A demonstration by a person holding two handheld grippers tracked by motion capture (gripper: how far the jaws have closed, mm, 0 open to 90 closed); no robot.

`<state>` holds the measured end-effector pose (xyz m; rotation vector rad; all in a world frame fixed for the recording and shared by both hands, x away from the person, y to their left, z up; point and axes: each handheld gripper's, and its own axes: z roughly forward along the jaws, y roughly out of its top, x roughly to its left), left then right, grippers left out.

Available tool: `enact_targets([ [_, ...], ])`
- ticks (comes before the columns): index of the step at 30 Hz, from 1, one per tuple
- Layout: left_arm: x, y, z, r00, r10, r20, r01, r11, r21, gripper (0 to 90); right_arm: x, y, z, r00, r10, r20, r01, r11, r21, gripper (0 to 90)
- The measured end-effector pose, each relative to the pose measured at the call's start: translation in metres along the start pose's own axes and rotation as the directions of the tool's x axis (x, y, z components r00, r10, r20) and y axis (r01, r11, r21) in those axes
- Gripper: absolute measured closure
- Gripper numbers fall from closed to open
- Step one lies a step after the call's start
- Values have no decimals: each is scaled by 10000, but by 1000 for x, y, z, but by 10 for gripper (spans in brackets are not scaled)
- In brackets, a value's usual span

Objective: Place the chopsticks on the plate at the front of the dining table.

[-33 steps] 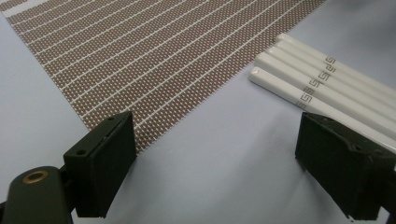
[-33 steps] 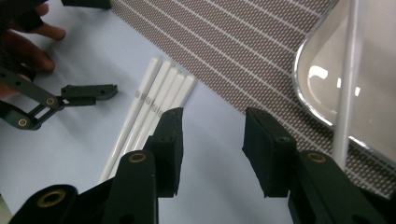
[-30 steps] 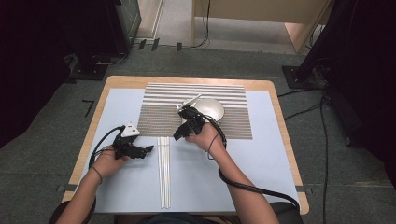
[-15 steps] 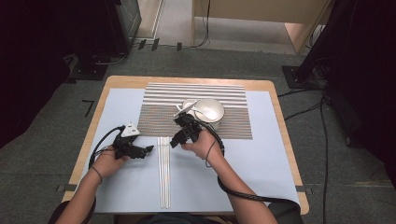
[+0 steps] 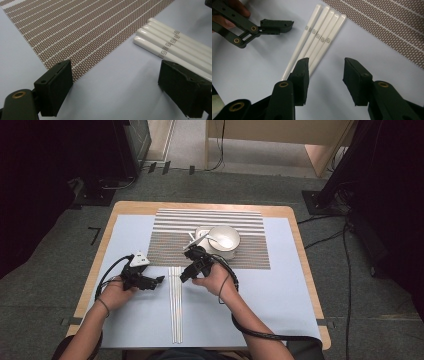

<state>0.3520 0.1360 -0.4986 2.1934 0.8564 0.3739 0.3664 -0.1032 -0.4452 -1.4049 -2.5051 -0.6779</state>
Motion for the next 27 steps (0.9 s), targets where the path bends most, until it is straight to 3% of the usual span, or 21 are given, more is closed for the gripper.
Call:
enact_targets([
  [16,0,0,0,10000,-3,-6,3,10000,-7,118,6,-6,9,9997,-100,-220,102,9999,65,567],
  [27,0,0,0,10000,28,-3,-28,10000,19,118,15,-12,18,9993,-212,-309,220,9994,253,687],
])
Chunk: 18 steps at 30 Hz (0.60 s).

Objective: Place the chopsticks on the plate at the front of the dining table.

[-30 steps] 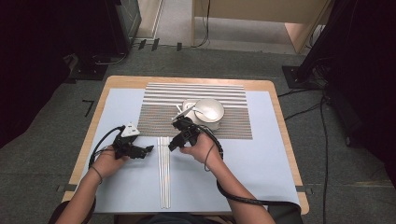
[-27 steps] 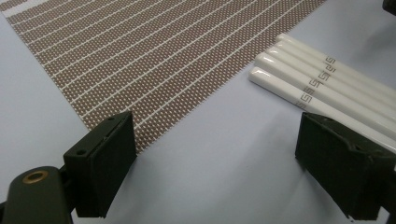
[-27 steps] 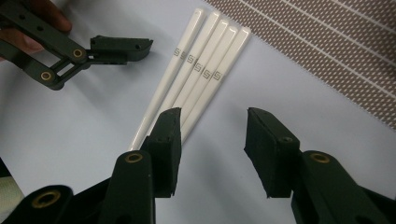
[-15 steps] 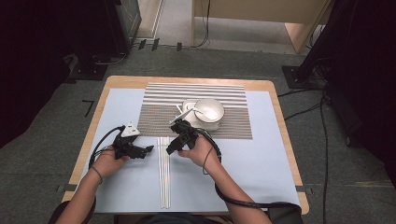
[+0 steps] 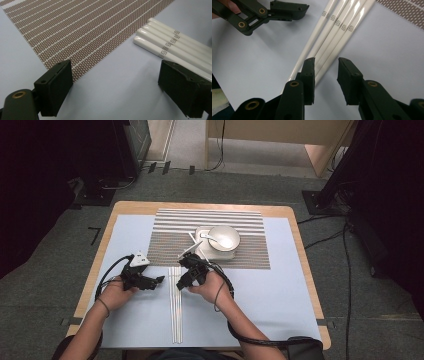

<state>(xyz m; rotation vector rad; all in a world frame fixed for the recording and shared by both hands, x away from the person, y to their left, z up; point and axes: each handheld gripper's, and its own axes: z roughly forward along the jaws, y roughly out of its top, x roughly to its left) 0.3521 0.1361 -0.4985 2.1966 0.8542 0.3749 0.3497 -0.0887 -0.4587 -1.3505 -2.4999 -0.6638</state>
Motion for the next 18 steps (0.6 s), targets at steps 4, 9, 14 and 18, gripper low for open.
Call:
enact_targets([
  [4,0,0,0,10000,-14,11,14,10000,0,118,3,0,2,9999,-51,-117,51,10000,51,689],
  [9,0,0,0,10000,-15,12,15,10000,1,118,7,0,3,9998,-72,-165,73,9999,77,687],
  [14,0,0,0,10000,-14,10,14,10000,-4,118,10,1,5,9996,-132,-254,134,9999,71,678],
  [18,0,0,0,10000,-27,6,27,10000,-16,118,13,1,6,9995,-171,-283,174,9998,105,676],
])
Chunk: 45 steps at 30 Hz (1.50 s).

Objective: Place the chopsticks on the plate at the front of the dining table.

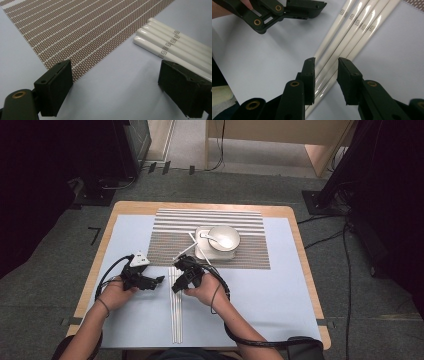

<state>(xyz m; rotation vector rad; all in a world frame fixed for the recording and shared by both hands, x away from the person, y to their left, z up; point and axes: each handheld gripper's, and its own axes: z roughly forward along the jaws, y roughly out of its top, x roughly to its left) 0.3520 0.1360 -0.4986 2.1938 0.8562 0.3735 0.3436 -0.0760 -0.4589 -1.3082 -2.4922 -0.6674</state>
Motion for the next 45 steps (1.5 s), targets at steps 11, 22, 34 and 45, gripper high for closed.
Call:
enact_targets([
  [11,0,0,0,10000,-1,0,1,10000,1,118,3,2,5,9998,62,-184,-61,9999,99,662],
  [22,0,0,0,10000,-2,1,2,10000,4,118,1,1,4,9997,85,-223,-84,10000,51,651],
  [34,0,0,0,10000,-3,3,3,10000,2,118,2,1,3,9997,94,-208,-93,9999,88,640],
  [45,0,0,0,10000,1,1,-1,10000,-2,118,1,1,-3,9998,85,-192,-86,10000,-21,636],
])
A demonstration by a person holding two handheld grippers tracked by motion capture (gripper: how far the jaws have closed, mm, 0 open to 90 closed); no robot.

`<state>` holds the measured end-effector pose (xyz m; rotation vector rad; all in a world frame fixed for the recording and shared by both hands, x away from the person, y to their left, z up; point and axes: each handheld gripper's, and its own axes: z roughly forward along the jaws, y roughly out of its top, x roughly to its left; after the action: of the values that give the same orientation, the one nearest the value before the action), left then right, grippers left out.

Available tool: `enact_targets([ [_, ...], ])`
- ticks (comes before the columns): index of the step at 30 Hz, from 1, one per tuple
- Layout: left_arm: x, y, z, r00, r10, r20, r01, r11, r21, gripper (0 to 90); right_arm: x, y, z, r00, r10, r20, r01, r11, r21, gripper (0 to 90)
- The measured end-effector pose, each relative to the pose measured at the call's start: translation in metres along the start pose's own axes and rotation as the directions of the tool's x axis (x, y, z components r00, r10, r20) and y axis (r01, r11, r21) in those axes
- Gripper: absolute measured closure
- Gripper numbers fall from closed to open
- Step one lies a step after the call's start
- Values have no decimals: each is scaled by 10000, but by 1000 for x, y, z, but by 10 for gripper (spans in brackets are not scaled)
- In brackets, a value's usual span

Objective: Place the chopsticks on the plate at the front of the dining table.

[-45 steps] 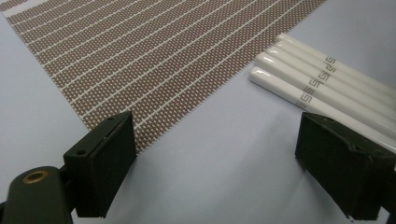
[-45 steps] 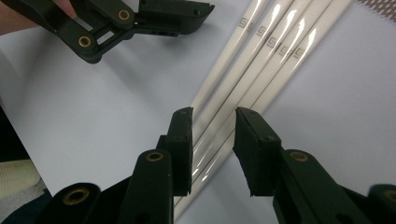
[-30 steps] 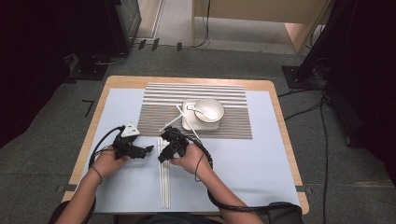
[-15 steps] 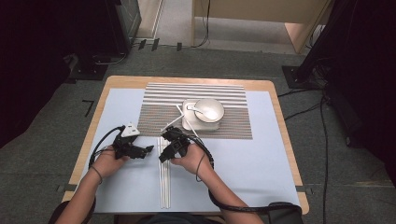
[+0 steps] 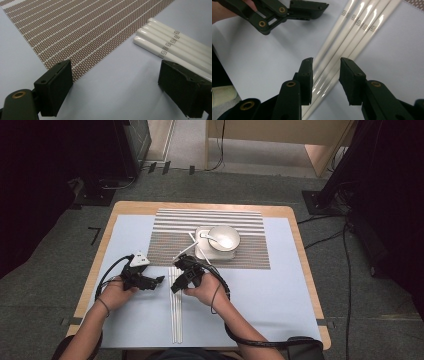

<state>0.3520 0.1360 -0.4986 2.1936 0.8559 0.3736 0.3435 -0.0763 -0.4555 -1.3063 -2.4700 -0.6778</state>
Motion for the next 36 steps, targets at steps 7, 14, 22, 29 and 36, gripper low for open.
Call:
enact_targets([
  [7,0,0,0,10000,-7,3,7,10000,-1,118,3,1,7,9999,-81,-99,83,9998,157,633],
  [14,0,0,0,10000,-6,2,6,10000,0,118,1,-1,7,10000,-53,-42,53,9999,130,628],
  [22,0,0,0,10000,-2,1,2,10000,-2,118,-2,-4,-1,9999,-68,132,70,9999,-145,638],
  [29,0,0,0,10000,19,1,-19,10000,18,118,-8,-6,1,9969,-113,775,121,9999,-102,666],
  [36,0,0,0,10000,20,1,-20,10000,17,118,-6,-5,5,9950,-245,967,254,9996,-78,670],
])
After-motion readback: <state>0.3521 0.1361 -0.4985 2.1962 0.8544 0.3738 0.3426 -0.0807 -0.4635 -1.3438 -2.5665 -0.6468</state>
